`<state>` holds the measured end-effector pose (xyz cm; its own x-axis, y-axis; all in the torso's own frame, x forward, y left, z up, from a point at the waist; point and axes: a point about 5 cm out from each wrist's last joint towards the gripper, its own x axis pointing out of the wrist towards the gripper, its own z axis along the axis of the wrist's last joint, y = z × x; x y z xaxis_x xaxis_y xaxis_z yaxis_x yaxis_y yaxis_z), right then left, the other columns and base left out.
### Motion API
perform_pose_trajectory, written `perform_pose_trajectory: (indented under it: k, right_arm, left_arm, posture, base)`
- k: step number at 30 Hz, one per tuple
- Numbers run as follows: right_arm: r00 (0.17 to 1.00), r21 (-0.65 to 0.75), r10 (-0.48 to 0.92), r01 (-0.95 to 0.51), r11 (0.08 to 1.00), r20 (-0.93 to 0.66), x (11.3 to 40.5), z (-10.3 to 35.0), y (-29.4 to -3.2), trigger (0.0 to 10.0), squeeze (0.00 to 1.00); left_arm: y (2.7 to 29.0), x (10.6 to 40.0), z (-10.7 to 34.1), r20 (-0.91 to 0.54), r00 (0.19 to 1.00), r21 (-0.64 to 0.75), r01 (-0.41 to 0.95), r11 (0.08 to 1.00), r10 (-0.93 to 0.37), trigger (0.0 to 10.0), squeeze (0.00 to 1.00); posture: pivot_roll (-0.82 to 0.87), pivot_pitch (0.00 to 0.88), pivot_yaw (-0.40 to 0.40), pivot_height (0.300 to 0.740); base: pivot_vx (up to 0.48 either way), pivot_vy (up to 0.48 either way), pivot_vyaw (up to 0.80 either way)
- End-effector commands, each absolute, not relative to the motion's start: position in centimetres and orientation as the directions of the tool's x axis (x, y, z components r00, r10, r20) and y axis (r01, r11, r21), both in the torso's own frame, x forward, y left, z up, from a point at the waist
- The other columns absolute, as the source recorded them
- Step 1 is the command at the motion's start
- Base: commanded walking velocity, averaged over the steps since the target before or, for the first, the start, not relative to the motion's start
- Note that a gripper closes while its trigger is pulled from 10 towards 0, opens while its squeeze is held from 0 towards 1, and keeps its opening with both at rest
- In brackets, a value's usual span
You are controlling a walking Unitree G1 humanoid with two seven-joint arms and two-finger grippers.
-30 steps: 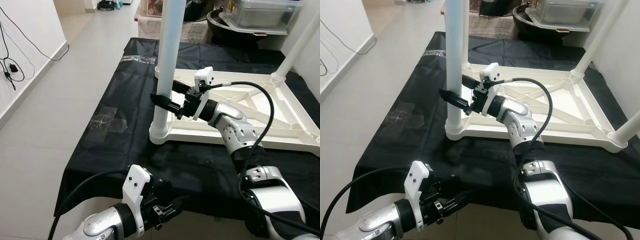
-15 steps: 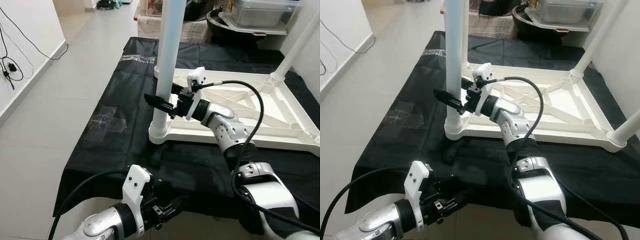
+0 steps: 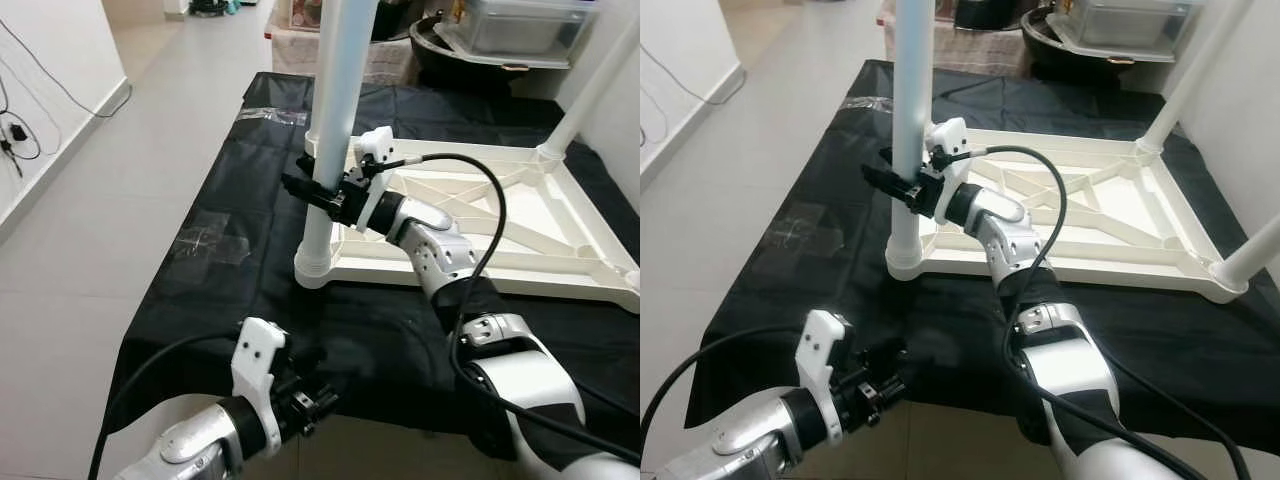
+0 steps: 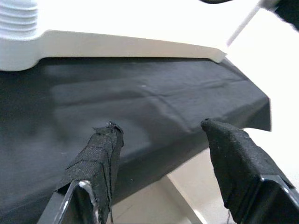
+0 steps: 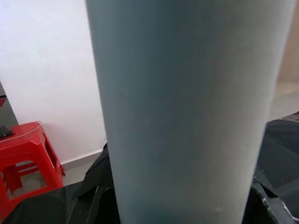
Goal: Building children table
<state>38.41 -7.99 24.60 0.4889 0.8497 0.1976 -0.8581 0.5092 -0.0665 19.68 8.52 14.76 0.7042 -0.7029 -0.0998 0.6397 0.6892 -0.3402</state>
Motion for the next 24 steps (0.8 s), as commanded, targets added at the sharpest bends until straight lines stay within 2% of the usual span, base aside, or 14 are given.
perform_pose_trajectory:
  k: [1, 7, 8, 10, 11, 12, 13, 16, 17, 19, 20, 21, 22, 24]
  right_arm:
    - [0.493, -0.041, 0.846, -0.859, 0.511, 0.204, 38.4, 24.3, -8.0, 0.0, 0.00]
    - [0.609, -0.041, 0.760, -0.774, 0.632, 0.225, 38.3, 23.8, -9.7, 0.0, 0.00]
    - [0.690, -0.022, 0.686, -0.701, 0.713, 0.233, 38.3, 23.5, -10.8, 0.0, 0.00]
    - [0.690, -0.022, 0.686, -0.701, 0.713, 0.233, 38.3, 23.5, -10.8, 0.0, 0.00]
    - [0.776, -0.006, 0.589, -0.604, 0.797, 0.228, 38.3, 23.1, -12.1, 0.0, 0.00]
    - [0.776, -0.006, 0.589, -0.604, 0.797, 0.228, 38.3, 23.1, -12.1, 0.0, 0.00]
    - [0.855, 0.014, 0.470, -0.484, 0.875, 0.220, 37.9, 22.7, -13.5, 0.0, 0.00]
    - [0.927, 0.020, 0.318, -0.328, 0.945, 0.197, 37.2, 22.0, -14.9, 0.0, 0.00]
    - [0.972, 0.015, 0.161, -0.166, 0.986, 0.172, 36.6, 21.6, -16.0, 0.0, 0.00]
    - [0.972, 0.015, 0.161, -0.166, 0.986, 0.172, 36.6, 21.6, -16.0, 0.0, 0.00]
    - [0.988, 0.008, -0.003, 0.002, 1.000, 0.152, 35.8, 21.4, -16.9, 0.0, 0.00]
    - [0.988, 0.008, -0.003, 0.002, 1.000, 0.152, 35.8, 21.4, -16.9, 0.0, 0.00]
    - [0.979, 0.026, -0.156, 0.154, 0.988, 0.134, 35.2, 21.4, -17.5, 0.0, 0.00]
    - [0.951, 0.063, -0.288, 0.283, 0.957, 0.113, 34.6, 21.5, -17.8, 0.0, 0.00]
  left_arm:
    - [8.6, 19.6, 14.4, -0.109, 0.707, -0.359, 0.628, 0.691, -0.699, 10.0, 0.00]
    - [9.7, 20.8, 14.3, -0.114, 0.748, -0.307, 0.600, 0.739, -0.654, 10.0, 0.00]
    - [9.6, 20.7, 14.3, -0.113, 0.745, -0.302, 0.604, 0.737, -0.657, 10.0, 0.00]
    - [9.6, 20.7, 14.3, -0.113, 0.745, -0.302, 0.604, 0.737, -0.657, 10.0, 0.00]
    - [9.4, 20.7, 14.2, -0.114, 0.739, -0.298, 0.612, 0.733, -0.664, 10.0, 0.00]
    - [9.4, 20.7, 14.2, -0.114, 0.739, -0.298, 0.612, 0.733, -0.664, 10.0, 0.00]
    - [9.1, 20.6, 14.1, -0.115, 0.730, -0.292, 0.623, 0.725, -0.674, 10.0, 0.00]
    - [8.9, 20.7, 14.0, -0.115, 0.721, -0.289, 0.633, 0.718, -0.683, 10.0, 0.00]
    - [8.8, 20.8, 14.0, -0.116, 0.714, -0.285, 0.643, 0.711, -0.691, 10.0, 0.00]
    - [8.8, 20.8, 14.0, -0.116, 0.714, -0.285, 0.643, 0.711, -0.691, 10.0, 0.00]
    - [8.6, 20.9, 14.0, -0.115, 0.707, -0.280, 0.651, 0.706, -0.698, 10.0, 0.00]
    - [8.6, 20.9, 14.0, -0.115, 0.707, -0.280, 0.651, 0.706, -0.698, 10.0, 0.00]
    - [8.5, 20.9, 14.0, -0.113, 0.700, -0.277, 0.659, 0.699, -0.705, 10.0, 0.00]
    - [8.3, 21.0, 14.0, -0.111, 0.693, -0.268, 0.669, 0.693, -0.712, 10.0, 0.00]
  posture:
    - [0.22, 0.125, -0.117, 0.740]
    - [0.21, 0.115, -0.111, 0.740]
    - [0.21, 0.115, -0.111, 0.740]
    - [0.21, 0.115, -0.111, 0.740]
    - [0.21, 0.108, -0.106, 0.740]
    - [0.21, 0.108, -0.106, 0.740]
    - [0.20, 0.100, -0.103, 0.740]
    - [0.19, 0.092, -0.095, 0.740]
    - [0.19, 0.086, -0.090, 0.740]
    - [0.19, 0.086, -0.090, 0.740]
    - [0.19, 0.081, -0.088, 0.740]
    - [0.19, 0.081, -0.088, 0.740]
    - [0.19, 0.077, -0.087, 0.740]
    - [0.19, 0.071, -0.086, 0.740]
  base:
    - [0.000, 0.000, 0.00]
    - [0.000, 0.000, 0.00]
    - [0.000, 0.000, 0.00]
    - [0.000, 0.000, 0.00]
    - [0.000, 0.000, 0.00]
    - [0.000, 0.000, 0.00]
    - [0.000, 0.000, 0.00]
    - [0.000, 0.000, 0.00]
    - [0.000, 0.000, 0.00]
    - [0.000, 0.000, 0.00]
    - [0.000, 0.000, 0.00]
    - [0.000, 0.000, 0.00]
    - [0.000, 0.000, 0.00]
    - [0.000, 0.000, 0.00]
